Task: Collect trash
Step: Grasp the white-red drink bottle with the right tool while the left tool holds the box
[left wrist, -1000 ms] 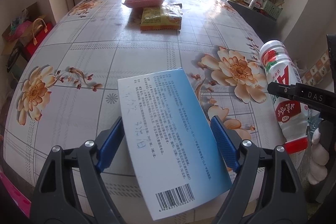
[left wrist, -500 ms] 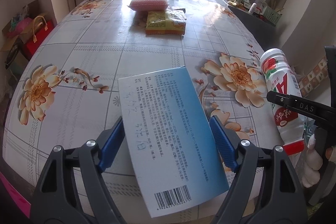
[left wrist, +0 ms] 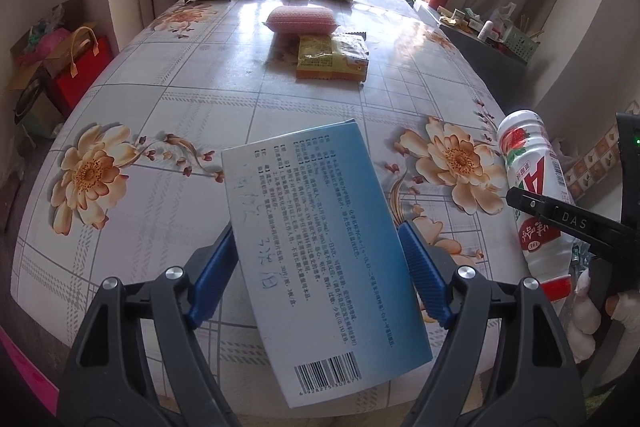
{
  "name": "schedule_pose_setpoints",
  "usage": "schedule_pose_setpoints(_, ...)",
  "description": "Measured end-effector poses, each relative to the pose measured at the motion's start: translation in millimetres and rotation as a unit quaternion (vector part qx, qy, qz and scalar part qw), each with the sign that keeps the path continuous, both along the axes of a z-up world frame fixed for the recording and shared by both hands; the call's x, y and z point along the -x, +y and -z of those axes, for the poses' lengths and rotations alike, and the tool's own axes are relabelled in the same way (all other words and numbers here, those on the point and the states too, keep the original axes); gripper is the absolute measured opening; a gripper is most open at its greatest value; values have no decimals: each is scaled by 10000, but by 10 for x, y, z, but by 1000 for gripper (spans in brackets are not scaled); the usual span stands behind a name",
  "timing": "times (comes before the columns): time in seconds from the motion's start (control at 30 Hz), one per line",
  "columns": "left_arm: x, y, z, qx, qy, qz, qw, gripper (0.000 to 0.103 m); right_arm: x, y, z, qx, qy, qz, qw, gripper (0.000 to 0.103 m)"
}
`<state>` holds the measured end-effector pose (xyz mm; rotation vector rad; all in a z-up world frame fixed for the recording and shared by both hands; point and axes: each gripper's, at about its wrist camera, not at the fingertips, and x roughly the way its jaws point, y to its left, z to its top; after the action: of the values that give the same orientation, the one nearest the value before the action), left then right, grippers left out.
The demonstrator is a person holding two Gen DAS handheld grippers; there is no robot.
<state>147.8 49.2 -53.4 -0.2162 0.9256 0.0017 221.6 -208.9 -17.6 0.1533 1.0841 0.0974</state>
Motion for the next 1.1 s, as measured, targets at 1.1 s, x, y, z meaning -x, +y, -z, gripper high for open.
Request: schedule_pose_setpoints(1.1, 169, 293, -153, 306, -219, -229, 9990, 75, 132, -61, -137, -85, -99, 225, 9997, 63)
